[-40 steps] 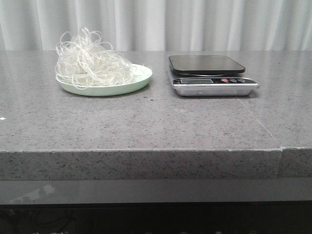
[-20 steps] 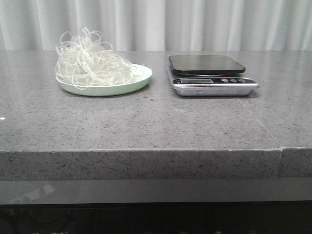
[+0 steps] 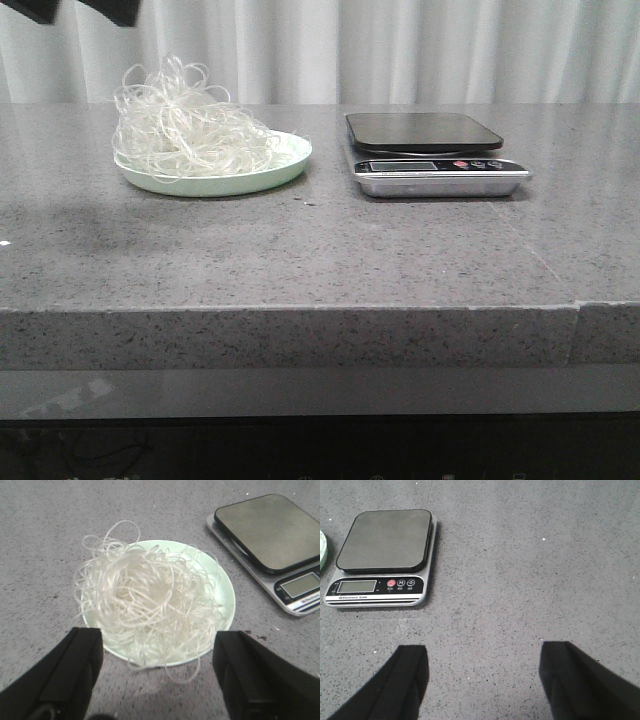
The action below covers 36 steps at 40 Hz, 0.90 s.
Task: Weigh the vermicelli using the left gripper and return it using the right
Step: 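Lower the left gripper onto the vermicelli pile on the green plate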
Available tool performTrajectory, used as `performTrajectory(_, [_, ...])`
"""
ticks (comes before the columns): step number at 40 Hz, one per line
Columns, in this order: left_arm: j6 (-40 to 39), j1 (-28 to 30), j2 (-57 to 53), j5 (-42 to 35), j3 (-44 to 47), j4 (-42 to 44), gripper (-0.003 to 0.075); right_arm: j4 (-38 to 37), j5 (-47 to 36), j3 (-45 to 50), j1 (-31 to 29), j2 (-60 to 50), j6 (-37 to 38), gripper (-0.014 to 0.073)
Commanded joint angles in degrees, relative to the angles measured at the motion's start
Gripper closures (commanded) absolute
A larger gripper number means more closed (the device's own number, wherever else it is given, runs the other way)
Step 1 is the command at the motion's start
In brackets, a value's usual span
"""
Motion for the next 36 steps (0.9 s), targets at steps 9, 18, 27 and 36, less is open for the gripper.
performTrajectory(9, [0.09,-0.3,10.98,-4.5,-11.86,3.37,0.0175,-0.05,-3.21,-1.38,-0.25,0.48,-0.44,0.0011])
performTrajectory(18, [0.09,-0.3,17.9,-4.37,-17.38,3.81,0.0175,-0.05,-3.21,-1.38,-0.25,0.48,-0.44,0.0011])
performTrajectory(27, [0.09,-0.3,21.29,-4.03,-18.73,3.81,0.0175,-0.05,-3.21,-1.38,-0.25,0.48,-0.44,0.0011])
performTrajectory(36, [0.09,-0.3,23.03,-1.39,-18.73,3.81,0.0176,-0.05,-3.16,-1.38,-0.25,0.48,-0.44,0.0011])
